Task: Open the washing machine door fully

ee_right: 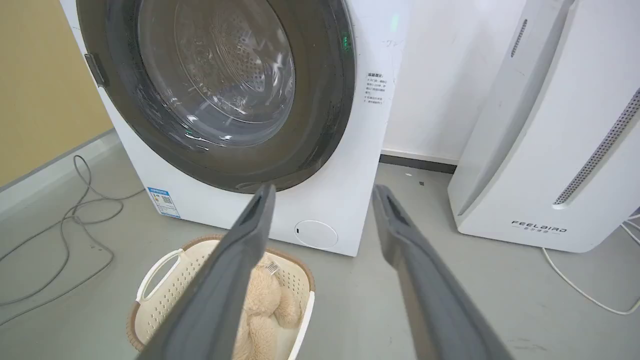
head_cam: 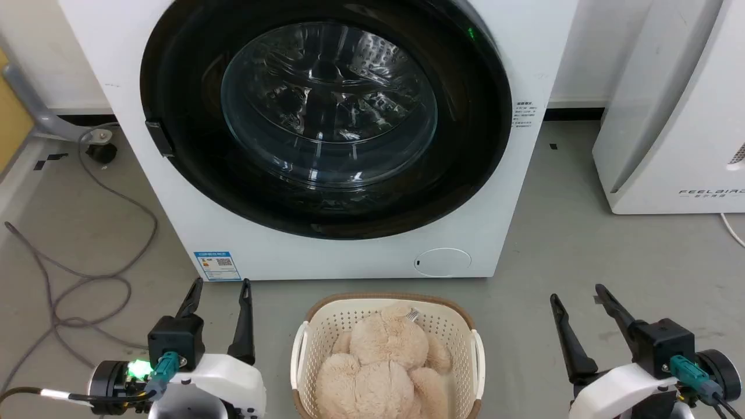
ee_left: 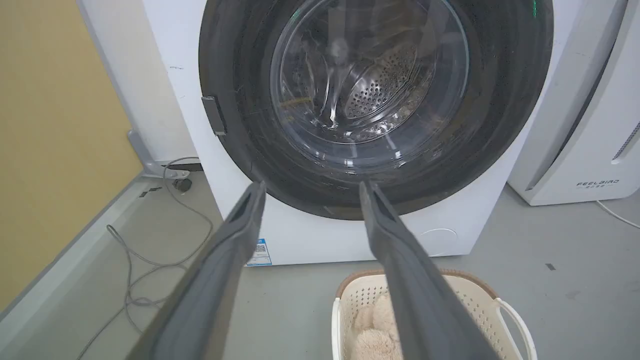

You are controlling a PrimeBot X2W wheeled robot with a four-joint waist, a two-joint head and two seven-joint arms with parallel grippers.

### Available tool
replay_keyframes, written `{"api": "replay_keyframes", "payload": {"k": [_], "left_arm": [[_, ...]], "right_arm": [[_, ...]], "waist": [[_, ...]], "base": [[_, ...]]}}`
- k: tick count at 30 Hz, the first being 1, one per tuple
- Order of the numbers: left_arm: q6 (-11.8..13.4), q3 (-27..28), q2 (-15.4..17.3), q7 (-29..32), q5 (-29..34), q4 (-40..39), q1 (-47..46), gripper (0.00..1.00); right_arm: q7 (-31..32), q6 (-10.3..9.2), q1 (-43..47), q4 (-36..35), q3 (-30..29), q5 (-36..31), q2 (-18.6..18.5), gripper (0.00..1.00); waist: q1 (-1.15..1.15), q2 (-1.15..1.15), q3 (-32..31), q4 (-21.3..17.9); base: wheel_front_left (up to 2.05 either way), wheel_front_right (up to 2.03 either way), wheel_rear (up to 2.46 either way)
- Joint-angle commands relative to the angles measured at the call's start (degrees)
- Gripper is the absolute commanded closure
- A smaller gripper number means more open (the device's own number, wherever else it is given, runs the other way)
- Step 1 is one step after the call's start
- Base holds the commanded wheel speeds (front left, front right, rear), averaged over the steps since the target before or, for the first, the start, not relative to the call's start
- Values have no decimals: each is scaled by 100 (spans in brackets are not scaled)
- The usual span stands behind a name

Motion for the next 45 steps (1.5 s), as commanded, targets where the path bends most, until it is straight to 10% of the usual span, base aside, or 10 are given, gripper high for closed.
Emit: {"api": "replay_keyframes", "payload": {"k": [1, 8, 9, 10, 28, 45], "left_arm": [[-11, -25, 0, -33, -31, 21, -5, 0], [-23, -100, 0, -115, -94, 104, -36, 0], [-25, -112, 0, -128, -103, 116, -42, 0], [-26, -123, 0, -141, -112, 128, -48, 0], [-49, -311, 7, -364, -282, 298, -135, 0], [-63, -505, 33, -570, -424, 433, -210, 0]], "right_arm": [[-30, 0, 14, 9, -4, 33, 0, 0], [-101, 0, 35, 42, -23, 134, 0, 0], [-107, 0, 37, 50, -25, 157, 0, 33], [-116, 0, 38, 56, -27, 174, 0, 98], [-356, 1, 30, 136, 41, 1242, 1, 100], [-588, 1, -172, 195, -149, 4410, 2, 100]], "waist": [[0, 0, 0, -2], [0, 0, -1, -7], [0, 0, -1, -7], [0, 0, -1, -7], [0, 0, -4, -10], [0, 0, 19, 16]], "base": [[0, 0, 0], [0, 0, 0], [0, 0, 0], [0, 0, 0], [0, 0, 0], [0, 0, 0]]}}
